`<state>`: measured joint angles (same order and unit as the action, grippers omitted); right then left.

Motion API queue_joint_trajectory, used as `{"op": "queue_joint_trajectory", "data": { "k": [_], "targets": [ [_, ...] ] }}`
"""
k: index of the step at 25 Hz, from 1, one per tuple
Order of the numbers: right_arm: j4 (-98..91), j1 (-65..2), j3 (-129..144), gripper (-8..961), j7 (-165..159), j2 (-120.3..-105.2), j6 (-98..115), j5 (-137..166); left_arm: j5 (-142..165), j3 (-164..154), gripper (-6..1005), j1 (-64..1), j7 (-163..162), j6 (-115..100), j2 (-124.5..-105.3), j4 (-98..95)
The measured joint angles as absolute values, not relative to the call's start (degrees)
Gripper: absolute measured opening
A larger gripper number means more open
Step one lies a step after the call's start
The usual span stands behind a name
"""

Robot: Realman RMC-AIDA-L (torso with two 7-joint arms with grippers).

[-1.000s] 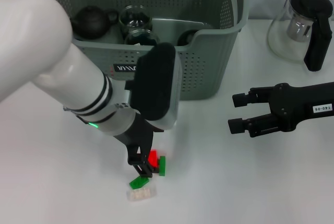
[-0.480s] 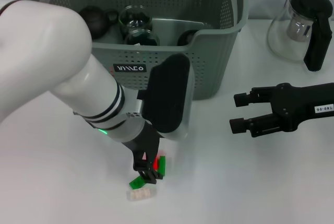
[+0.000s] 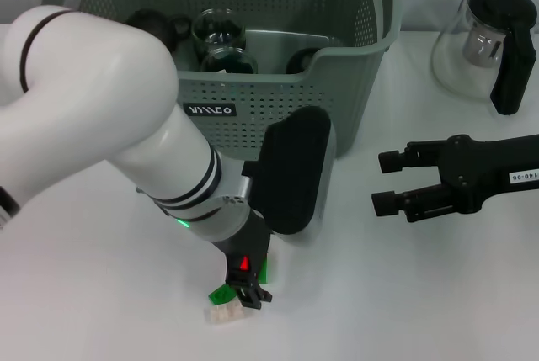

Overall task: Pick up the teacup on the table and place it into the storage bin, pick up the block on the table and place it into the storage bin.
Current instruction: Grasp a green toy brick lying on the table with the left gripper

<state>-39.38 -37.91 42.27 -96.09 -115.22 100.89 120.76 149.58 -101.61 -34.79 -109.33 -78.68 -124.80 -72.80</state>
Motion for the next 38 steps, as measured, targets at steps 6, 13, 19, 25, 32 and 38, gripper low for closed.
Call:
{"op": "queue_joint_trajectory", "data": {
  "k": [6,13,19,25,32,38],
  "targets": [
    [-39.4,-37.7,42.3,943,-96.1,-115.22,100.9,120.8,149.4,-102.5,933,-35.5,-109.3,-78.5,-124.8,-72.3],
    [-39.4,-37.5,42.3,943,-96.1,-115.22,100.9,120.8,149.9,-102.8,758,-37.1,-109.3,-79.3,-124.58,-70.6],
    [-39.4,-37.4,42.3,943,-95.9,-115.22,100.7,120.8,150.0,-102.9,583,-38.1,-109.3,-79.0,-124.44,-69.6],
    [-39.4,-37.3,42.3,943,-95.5,-115.22,100.6,120.8,150.1,-102.9,579,-38.4,-109.3,-78.9,-124.52,-69.1],
    [-39.4,-37.4,42.3,943,-95.4,-115.3,100.5,120.8,150.1,-103.2,539,-39.0,-109.4,-78.9,-124.62,-67.4],
    [-39.4,-37.4,42.3,943,-95.4,-115.31,100.5,120.8,150.1,-103.2,506,-39.1,-109.4,-78.6,-124.63,-67.2]
  ]
}}
